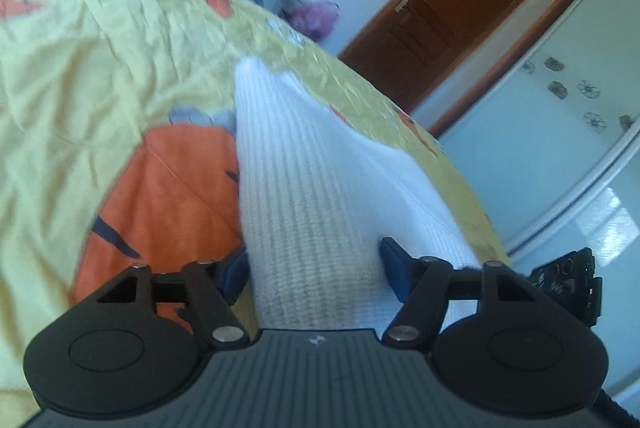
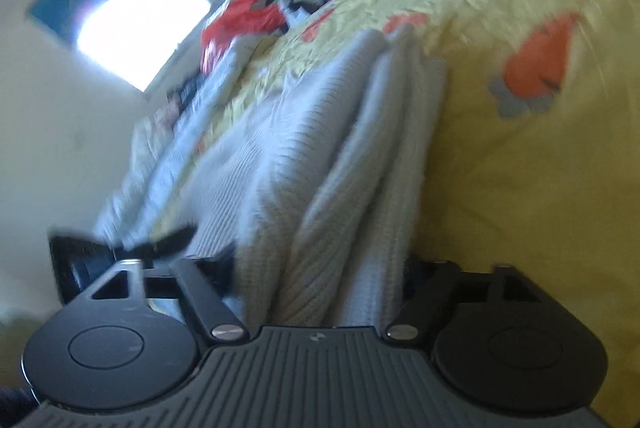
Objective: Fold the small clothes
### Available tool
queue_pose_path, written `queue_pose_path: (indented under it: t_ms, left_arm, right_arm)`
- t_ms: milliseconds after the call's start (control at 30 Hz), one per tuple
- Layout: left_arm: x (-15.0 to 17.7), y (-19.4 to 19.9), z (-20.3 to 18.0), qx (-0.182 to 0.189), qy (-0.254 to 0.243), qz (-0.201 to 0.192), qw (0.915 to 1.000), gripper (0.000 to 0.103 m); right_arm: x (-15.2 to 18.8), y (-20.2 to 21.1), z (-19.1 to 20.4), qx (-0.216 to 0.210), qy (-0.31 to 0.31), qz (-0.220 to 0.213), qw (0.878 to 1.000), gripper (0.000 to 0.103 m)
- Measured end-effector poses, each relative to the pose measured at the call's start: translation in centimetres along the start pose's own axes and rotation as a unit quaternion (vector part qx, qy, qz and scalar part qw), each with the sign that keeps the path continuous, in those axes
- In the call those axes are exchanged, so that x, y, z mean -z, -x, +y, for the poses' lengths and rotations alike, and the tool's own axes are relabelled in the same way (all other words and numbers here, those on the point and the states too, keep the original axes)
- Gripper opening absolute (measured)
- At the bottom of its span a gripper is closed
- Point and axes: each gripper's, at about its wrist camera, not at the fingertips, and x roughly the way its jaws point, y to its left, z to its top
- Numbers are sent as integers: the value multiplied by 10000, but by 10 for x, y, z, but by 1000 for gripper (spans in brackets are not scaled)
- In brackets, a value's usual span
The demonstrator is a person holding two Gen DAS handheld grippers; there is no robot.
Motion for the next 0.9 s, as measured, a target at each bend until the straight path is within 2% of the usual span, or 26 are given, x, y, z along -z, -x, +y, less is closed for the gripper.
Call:
queue_pose_path:
  t_ms: [67,133,167,233,300,367,400,500,600,700,733,800,833,867,900]
  left_arm:
    - [-2,18,-12,-217,-250,-389,9987,70]
    - [3,40,-31,-533,-911,-907,9903,82]
    - [8,45,-42,-709,-1307,-1049,9833,82]
    - [21,48,-65,-900,-2142,-1047,9670,82]
    - [42,44,-87,-995,-2866,-900,9486,82]
    - [70,40,-109,-1089,-3666,-920,9194,82]
    - [81,35,-118,-1124,-3913,-949,9084,82]
    - [104,14,-145,-839,-4423,-761,8897,82]
    - [119,-12,-165,-710,-4867,-823,8668,82]
    - [120,-43,-173,-893,-4976,-728,8597,81]
    - [119,-51,-173,-918,-4986,-675,8593,71]
    - [118,-61,-173,-980,-4934,-602,8622,56]
    - [117,-63,-172,-1004,-4875,-656,8648,44]
    - [115,-62,-173,-970,-4821,-687,8680,41]
    - [112,-59,-173,-930,-4737,-707,8729,36]
  right_arm:
    - [-1,9,-4,-84,-386,-162,9991,86]
    - [-3,26,-2,-129,-475,-487,9976,86]
    - [-6,35,0,-162,-437,-662,9967,86]
    - [-15,46,8,-118,-309,-942,9950,85]
    - [-30,44,16,-134,-145,-1002,9948,85]
    - [-46,31,22,-113,-85,-850,9963,85]
    - [-54,23,24,-82,-29,-778,9969,85]
    - [-76,-6,28,100,89,-467,9988,84]
    - [-95,-32,30,251,104,-275,9993,82]
    - [-105,-51,29,471,79,8,9989,82]
    - [-108,-56,28,510,99,85,9986,79]
    - [-109,-63,23,585,173,140,9980,56]
    - [-109,-65,19,681,235,189,9972,23]
    - [-107,-67,16,721,334,241,9965,18]
    - [-106,-66,13,641,393,198,9970,18]
